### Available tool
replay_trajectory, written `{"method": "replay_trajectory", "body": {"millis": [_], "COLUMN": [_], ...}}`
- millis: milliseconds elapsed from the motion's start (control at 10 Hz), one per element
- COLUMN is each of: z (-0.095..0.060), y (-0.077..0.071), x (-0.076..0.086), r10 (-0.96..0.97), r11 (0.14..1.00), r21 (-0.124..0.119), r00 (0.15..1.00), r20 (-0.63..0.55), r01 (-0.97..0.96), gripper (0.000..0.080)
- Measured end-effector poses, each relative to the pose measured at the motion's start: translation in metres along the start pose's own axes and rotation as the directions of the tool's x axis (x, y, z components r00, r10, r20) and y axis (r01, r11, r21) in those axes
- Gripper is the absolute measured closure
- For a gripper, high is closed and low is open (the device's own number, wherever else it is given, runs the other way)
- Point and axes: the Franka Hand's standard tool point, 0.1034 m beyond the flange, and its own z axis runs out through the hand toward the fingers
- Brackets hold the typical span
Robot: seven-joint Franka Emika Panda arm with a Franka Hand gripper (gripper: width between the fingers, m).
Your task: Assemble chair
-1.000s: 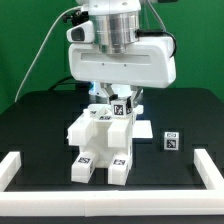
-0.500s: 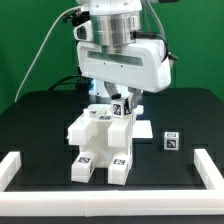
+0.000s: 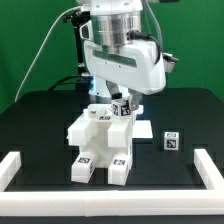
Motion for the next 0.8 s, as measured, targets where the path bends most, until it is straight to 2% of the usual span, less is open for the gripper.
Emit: {"method": "replay_trajectory", "body": {"millis": [100,200,300,400,500,700,800], "z": [-0.0011,-0.0008,0.0011,0.0029,0.003,0.004,0.0044], "y": [-0.0004,-0.0016,-0.0023,0.0019,0.002,0.0023,-0.0015], "x": [0.0013,0.0011,-0.0015,-0.0037,-0.0032,-0.002,0.0024], "r10": [-0.141,-0.302,-0.438,-0.536,-0.546,-0.697,-0.812], "r11": [0.99,0.953,0.899,0.844,0.838,0.717,0.583], "r21": [-0.002,-0.007,-0.011,-0.014,-0.014,-0.023,-0.039], "r00": [0.99,0.953,0.898,0.844,0.837,0.717,0.581], "r20": [-0.004,-0.015,-0.032,-0.031,-0.03,-0.03,-0.063], "r01": [0.141,0.302,0.438,0.536,0.546,0.696,0.811], "gripper": [0.0308,0.0185,0.0154,0.0154,0.0151,0.015,0.015]}}
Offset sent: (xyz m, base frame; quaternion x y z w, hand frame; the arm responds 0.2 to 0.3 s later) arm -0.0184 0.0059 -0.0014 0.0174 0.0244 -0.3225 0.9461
